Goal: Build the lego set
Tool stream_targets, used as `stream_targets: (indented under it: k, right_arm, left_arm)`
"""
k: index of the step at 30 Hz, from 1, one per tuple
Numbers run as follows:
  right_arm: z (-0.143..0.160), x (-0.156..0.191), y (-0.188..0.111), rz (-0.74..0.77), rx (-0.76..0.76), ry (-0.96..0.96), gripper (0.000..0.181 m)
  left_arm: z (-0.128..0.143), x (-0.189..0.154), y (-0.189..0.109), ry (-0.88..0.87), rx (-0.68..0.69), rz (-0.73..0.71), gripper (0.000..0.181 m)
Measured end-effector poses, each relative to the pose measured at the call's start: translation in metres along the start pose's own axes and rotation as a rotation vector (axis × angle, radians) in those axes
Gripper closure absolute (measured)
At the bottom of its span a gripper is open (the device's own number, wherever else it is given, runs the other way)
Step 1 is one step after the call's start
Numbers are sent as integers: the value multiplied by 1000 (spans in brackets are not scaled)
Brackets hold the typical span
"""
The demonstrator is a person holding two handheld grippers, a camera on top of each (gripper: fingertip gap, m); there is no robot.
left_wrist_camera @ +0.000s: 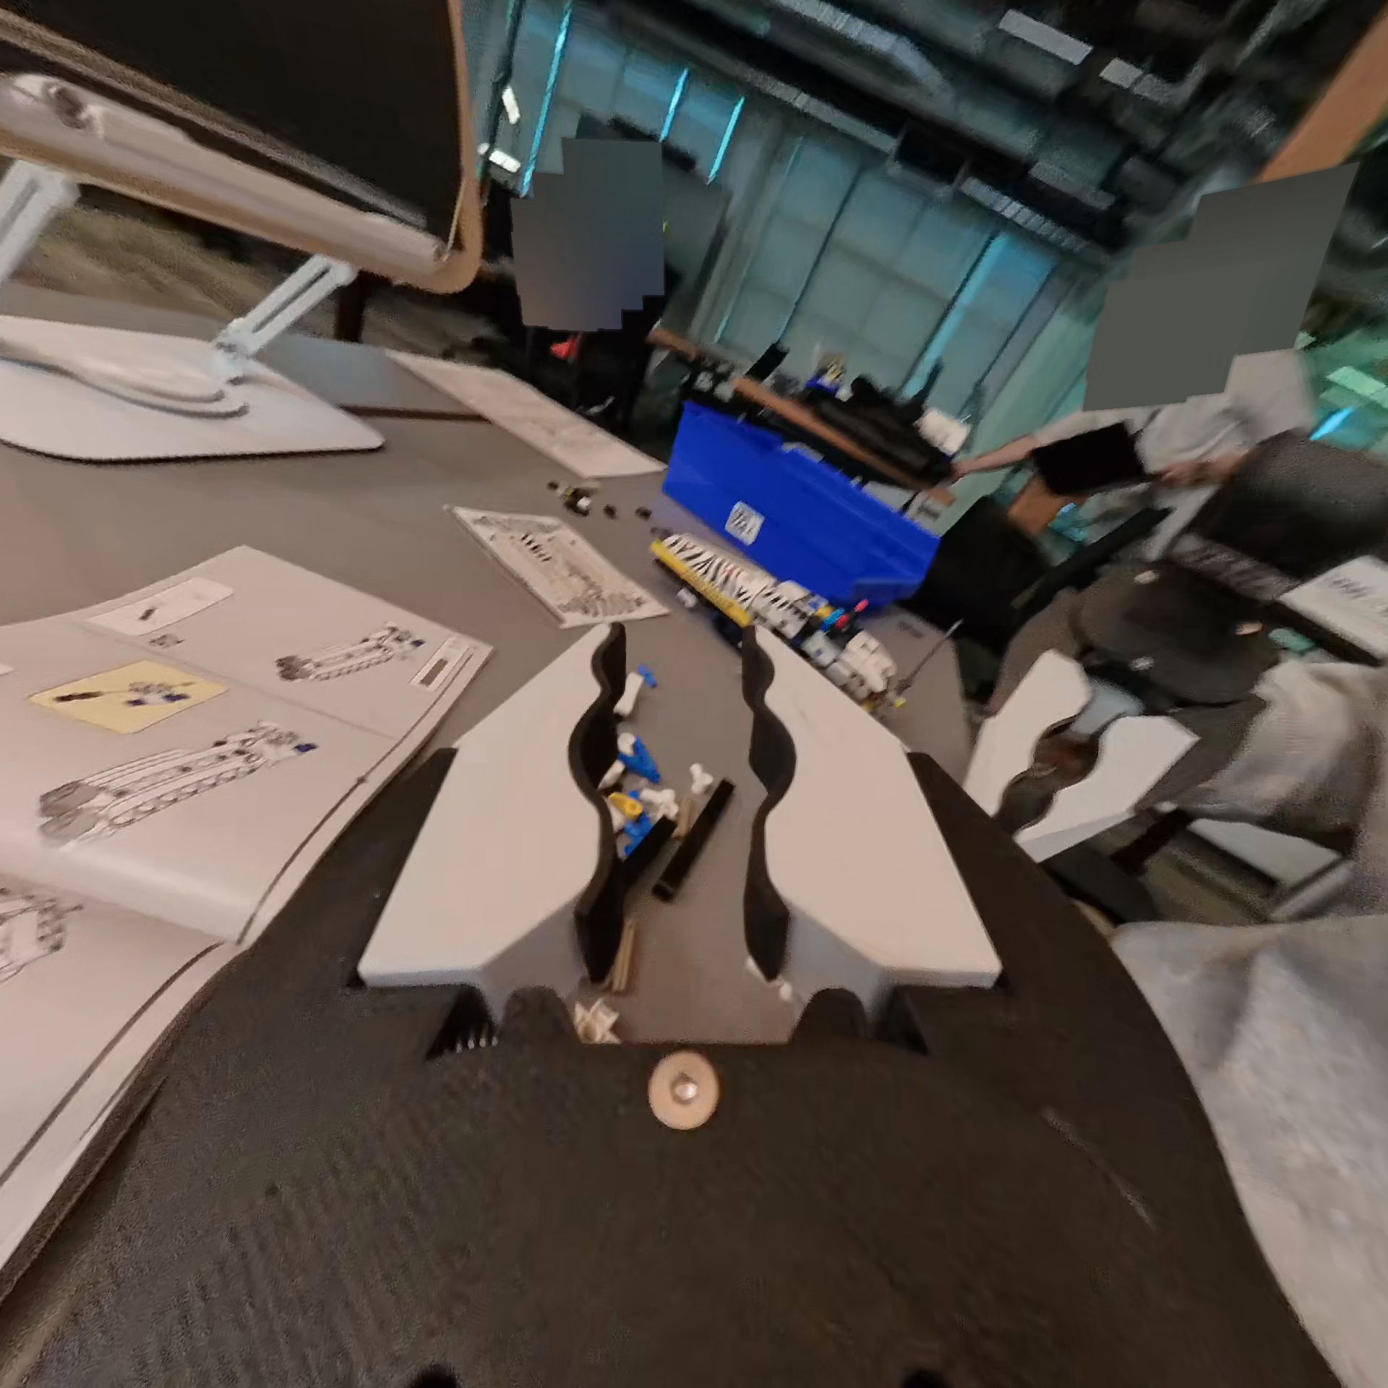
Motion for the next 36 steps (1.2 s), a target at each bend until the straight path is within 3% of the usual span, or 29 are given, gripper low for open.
stream_targets:
  k: [5, 14, 25, 36]
  right_arm:
    - [11, 2, 13, -81, 115, 15, 177]
    - [16, 0, 24, -81, 250, -20, 177]
    - [14, 4, 25, -36, 298, -77, 177]
    - [17, 7, 24, 62, 215, -112, 177]
  left_arm:
    - [-7, 3, -9, -24, -75, 32, 151]
    - [-16, 6, -19, -50, -148, 44, 151]
    - [-14, 7, -17, -25, -127, 22, 151]
    - [-14, 8, -18, -22, -128, 15, 151]
Point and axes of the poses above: each gripper's, where its closed fingertips meet, y out along the fingers, z out of its underside, x = y × z across the jaws, the point moved 4 cm from there along -y, back along the fingers, and after that the axes turned 3 degrees about -y, right-handed, at the moved point
